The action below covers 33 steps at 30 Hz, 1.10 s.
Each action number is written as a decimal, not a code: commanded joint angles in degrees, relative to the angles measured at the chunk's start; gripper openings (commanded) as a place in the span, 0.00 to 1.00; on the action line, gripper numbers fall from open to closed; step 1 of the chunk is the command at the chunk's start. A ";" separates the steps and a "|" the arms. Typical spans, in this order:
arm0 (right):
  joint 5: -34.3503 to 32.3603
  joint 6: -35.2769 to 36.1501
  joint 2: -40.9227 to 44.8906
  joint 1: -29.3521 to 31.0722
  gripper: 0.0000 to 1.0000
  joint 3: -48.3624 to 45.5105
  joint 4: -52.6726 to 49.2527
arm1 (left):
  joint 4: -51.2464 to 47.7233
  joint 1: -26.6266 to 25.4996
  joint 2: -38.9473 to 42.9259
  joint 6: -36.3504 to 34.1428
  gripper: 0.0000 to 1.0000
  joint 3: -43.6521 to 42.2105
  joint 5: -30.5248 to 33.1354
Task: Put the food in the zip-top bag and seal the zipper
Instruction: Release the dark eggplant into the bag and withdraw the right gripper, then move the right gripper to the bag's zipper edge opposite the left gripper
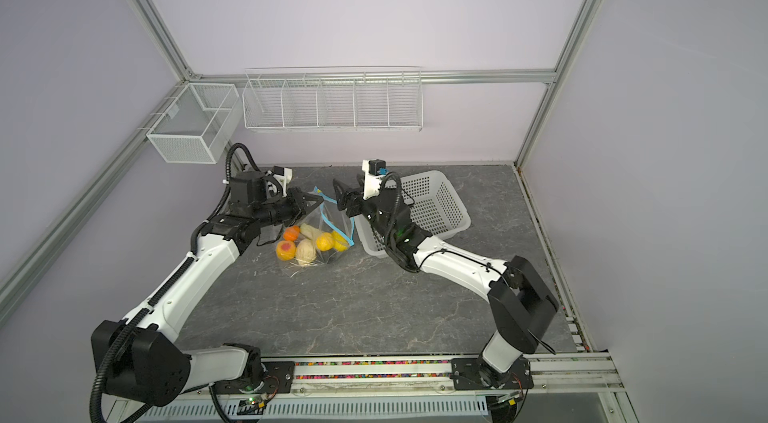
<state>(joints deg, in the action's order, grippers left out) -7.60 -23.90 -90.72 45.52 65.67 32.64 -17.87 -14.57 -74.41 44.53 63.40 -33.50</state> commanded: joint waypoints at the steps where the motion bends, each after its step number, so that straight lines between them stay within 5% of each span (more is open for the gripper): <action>1: 16.00 0.95 2.65 -4.71 0.75 -0.49 -17.38 | 1.50 0.41 1.39 0.40 0.00 -0.13 -0.52; 7: 14.95 5.95 8.56 -7.02 0.75 -1.12 -45.59 | -0.20 0.35 1.47 -0.21 0.00 0.88 0.01; 16: 8.18 8.32 21.17 -7.13 0.74 -13.83 -53.56 | -4.14 0.36 2.46 -1.54 0.00 2.29 1.21; 23: 9.76 7.50 25.71 -7.67 0.79 -25.51 -45.72 | -7.46 0.41 2.52 -2.93 0.00 3.91 2.18; 33: 7.09 12.55 15.07 -7.89 0.75 -25.22 -35.69 | -10.34 0.37 2.89 -4.06 0.00 4.81 3.94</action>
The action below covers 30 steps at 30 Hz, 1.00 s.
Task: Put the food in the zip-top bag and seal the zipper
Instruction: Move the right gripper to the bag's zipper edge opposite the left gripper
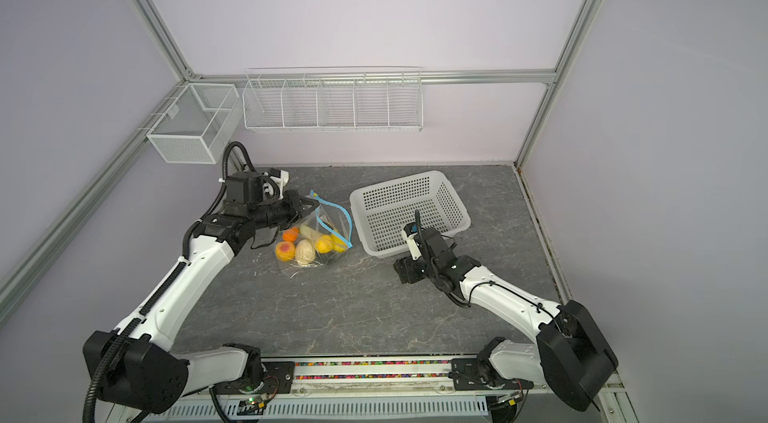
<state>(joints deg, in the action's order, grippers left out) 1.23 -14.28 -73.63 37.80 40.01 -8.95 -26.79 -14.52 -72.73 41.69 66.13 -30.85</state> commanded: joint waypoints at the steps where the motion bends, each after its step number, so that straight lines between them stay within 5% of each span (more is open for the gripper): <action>1: -2.45 3.55 -3.46 -0.23 0.75 1.32 6.78 | -1.43 0.34 1.23 -1.24 0.00 1.91 1.27; 8: -5.46 5.70 -12.99 -1.97 0.72 6.72 12.66 | 0.45 0.30 1.49 0.02 0.00 0.57 1.10; 30: -0.36 4.27 -33.55 -6.60 0.72 28.09 18.18 | -0.29 0.46 1.37 -1.58 0.00 0.84 1.25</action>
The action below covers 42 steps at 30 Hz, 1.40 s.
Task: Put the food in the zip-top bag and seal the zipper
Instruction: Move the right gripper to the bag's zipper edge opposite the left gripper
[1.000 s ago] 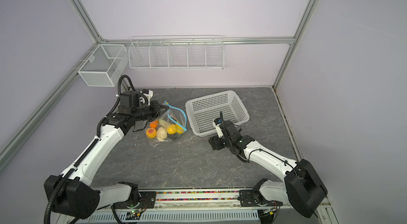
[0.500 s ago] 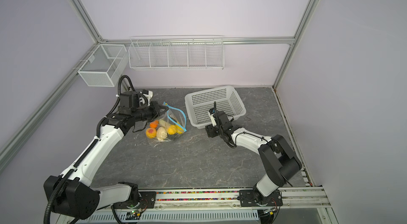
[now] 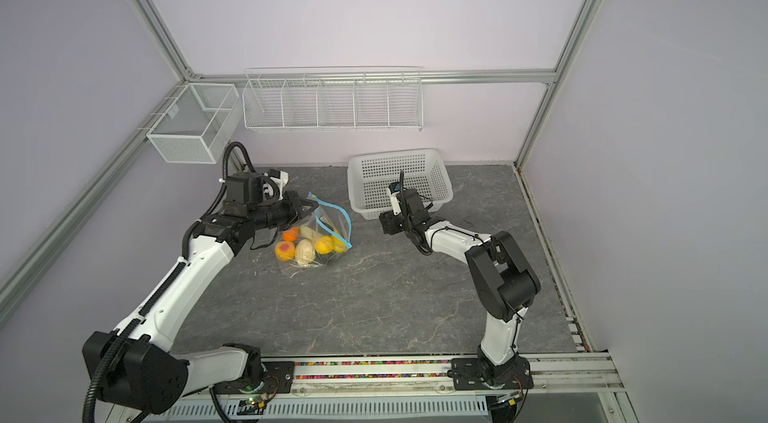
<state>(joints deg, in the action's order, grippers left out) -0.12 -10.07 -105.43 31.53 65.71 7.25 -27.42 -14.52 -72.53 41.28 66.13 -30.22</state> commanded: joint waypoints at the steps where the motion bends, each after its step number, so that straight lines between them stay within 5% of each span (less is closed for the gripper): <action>1: 1.19 0.07 -2.33 -0.40 0.71 3.33 1.81 | 0.26 0.46 1.19 -1.26 0.00 0.74 0.71; 7: 9.84 -3.44 6.68 -1.04 0.63 -0.05 0.86 | 0.17 0.42 1.50 -1.47 0.00 0.73 1.14; 16: 25.37 -7.39 27.48 3.11 0.68 -11.34 -7.28 | 1.10 0.48 0.23 -1.57 0.00 1.16 1.24; 28: 29.49 -8.22 17.91 10.29 0.68 -5.52 -5.67 | 1.48 0.55 0.68 -2.00 0.00 0.58 2.27; 32: 30.55 -8.46 14.04 10.82 0.46 -4.30 -2.76 | 1.58 0.49 1.15 -2.18 0.00 0.08 2.48; 42: 30.59 -8.92 8.97 11.60 0.28 -1.64 0.39 | 1.74 0.91 1.13 -2.56 0.00 -0.27 2.12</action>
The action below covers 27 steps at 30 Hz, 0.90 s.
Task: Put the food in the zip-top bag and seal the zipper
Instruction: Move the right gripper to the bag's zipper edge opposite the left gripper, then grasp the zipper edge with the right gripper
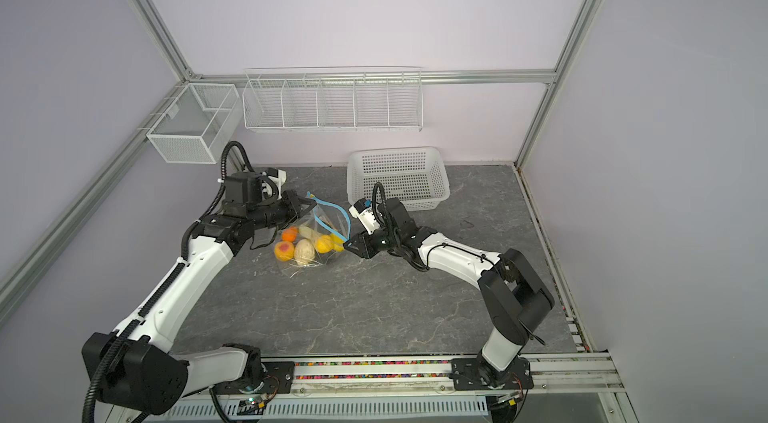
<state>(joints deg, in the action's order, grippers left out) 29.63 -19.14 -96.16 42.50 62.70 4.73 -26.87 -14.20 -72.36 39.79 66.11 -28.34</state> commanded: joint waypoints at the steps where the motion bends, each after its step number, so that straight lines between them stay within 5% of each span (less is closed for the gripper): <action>1: 0.74 0.14 -0.34 0.72 0.26 1.45 3.09 | 1.12 0.62 0.86 -1.05 0.00 -0.20 0.17; 10: -0.64 0.06 0.02 1.10 0.07 2.50 2.26 | 1.12 1.29 1.14 -1.05 0.00 0.33 -0.40; 27: -7.21 15.56 9.26 -0.96 0.07 13.59 -15.79 | -4.93 1.39 7.98 -3.40 0.00 3.66 2.59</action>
<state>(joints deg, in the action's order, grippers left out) 23.51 -9.15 -89.47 42.13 74.39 -8.10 -30.11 -13.13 -66.00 37.67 67.99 -26.59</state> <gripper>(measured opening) 0.070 0.047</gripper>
